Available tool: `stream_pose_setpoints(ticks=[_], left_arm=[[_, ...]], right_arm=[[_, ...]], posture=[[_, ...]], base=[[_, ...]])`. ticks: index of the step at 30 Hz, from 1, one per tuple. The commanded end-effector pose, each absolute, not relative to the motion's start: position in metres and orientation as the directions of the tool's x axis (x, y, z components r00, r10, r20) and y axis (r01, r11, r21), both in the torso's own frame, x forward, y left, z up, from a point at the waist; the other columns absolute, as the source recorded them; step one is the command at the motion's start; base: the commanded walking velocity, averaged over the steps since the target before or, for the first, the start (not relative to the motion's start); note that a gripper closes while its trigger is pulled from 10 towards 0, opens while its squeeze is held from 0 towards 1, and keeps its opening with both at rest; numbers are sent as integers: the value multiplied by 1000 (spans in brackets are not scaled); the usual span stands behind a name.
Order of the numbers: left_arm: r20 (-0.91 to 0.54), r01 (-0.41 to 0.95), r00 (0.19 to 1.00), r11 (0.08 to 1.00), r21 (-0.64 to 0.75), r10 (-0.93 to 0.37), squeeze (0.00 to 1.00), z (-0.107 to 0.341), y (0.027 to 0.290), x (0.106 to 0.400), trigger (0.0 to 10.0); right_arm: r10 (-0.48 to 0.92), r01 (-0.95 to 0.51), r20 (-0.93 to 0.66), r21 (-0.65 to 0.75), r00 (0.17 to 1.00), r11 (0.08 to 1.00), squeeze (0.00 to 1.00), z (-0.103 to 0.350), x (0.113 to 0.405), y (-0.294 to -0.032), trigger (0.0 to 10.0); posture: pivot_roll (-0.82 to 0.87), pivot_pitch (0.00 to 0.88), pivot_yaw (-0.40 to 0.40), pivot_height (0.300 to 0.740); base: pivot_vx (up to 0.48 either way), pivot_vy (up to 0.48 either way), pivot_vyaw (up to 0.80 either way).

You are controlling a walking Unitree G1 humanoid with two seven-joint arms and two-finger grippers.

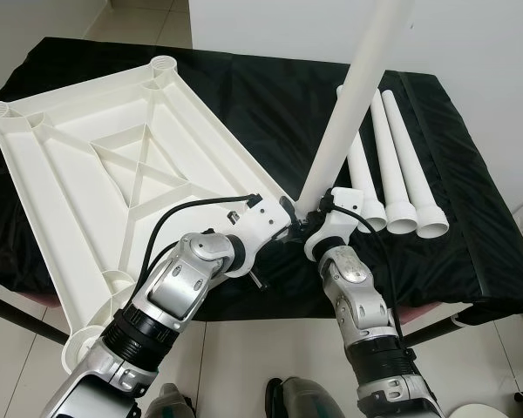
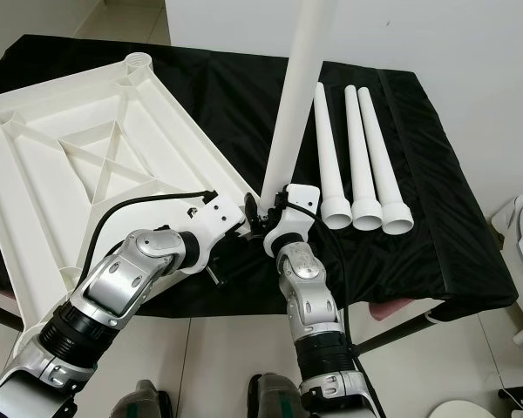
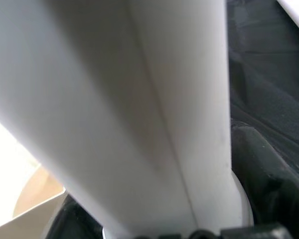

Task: Building children table

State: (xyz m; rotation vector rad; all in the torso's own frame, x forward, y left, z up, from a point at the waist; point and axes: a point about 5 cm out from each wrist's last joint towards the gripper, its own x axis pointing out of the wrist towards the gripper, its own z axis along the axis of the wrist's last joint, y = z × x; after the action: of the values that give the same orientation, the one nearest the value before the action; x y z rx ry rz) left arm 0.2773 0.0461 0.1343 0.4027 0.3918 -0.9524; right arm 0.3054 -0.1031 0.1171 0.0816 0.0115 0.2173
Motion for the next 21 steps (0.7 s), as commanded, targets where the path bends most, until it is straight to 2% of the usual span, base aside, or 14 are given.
stream_pose_setpoints(ticks=[1, 2, 3, 7, 12, 13, 21], left_arm=[[-542, 815, 525, 570, 99, -656, 0, 115, 62, 274, 10000], [-542, 815, 525, 570, 99, -656, 0, 115, 62, 274, 10000], [-537, 825, 515, 556, 100, -668, 0, 115, 60, 271, 10000], [-536, 829, 512, 549, 105, -671, 0, 115, 60, 271, 10000], [-530, 827, 520, 551, 116, -670, 0, 116, 58, 274, 10000], [-528, 826, 522, 551, 118, -670, 0, 117, 58, 274, 10000], [-539, 849, 501, 504, 156, -677, 0, 118, 61, 271, 10000]], right_arm=[[142, -136, -60, 84, 988, 987, 0, 108, 304, -131, 10000], [142, -136, -60, 84, 988, 987, 0, 108, 304, -131, 10000], [154, -147, -56, 111, 987, 983, 1000, 108, 303, -134, 10000], [155, -149, -49, 106, 987, 983, 1000, 110, 302, -136, 10000], [251, -248, -20, 115, 968, 962, 1000, 114, 299, -124, 10000], [271, -267, -19, 114, 962, 957, 0, 114, 298, -122, 10000], [310, -305, -45, 88, 950, 948, 0, 110, 298, -127, 10000]], posture=[[-46, 70, -69, 740], [-46, 70, -69, 740], [-47, 68, -69, 740], [-50, 65, -69, 740], [-51, 63, -70, 740], [-51, 63, -70, 740], [-55, 61, -68, 740]], base=[[0, 0, 0], [0, 0, 0], [0, 0, 0], [0, 0, 0], [0, 0, 0], [0, 0, 0], [0, 0, 0]])
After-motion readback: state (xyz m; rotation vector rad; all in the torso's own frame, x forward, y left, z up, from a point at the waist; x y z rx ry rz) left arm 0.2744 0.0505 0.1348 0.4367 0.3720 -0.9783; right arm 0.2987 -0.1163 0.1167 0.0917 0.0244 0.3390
